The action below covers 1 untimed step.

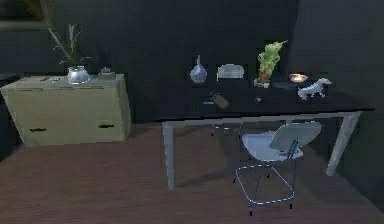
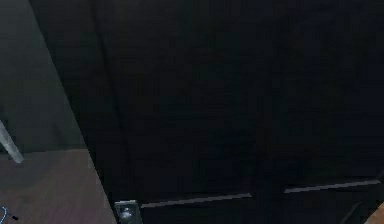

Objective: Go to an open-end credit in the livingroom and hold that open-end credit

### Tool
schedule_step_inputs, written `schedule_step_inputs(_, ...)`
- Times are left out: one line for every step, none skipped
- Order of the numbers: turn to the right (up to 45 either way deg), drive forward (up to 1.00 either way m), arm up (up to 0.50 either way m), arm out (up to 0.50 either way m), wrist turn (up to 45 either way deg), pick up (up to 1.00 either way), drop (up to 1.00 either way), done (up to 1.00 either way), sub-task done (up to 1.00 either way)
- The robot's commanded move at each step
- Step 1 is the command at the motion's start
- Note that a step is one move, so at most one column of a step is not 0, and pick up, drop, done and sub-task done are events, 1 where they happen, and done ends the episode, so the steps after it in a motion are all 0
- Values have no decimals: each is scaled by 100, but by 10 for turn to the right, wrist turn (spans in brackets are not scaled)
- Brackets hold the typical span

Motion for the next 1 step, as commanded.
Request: schedule_step_inputs(-450,0,0,0,0,0,0,0,0)
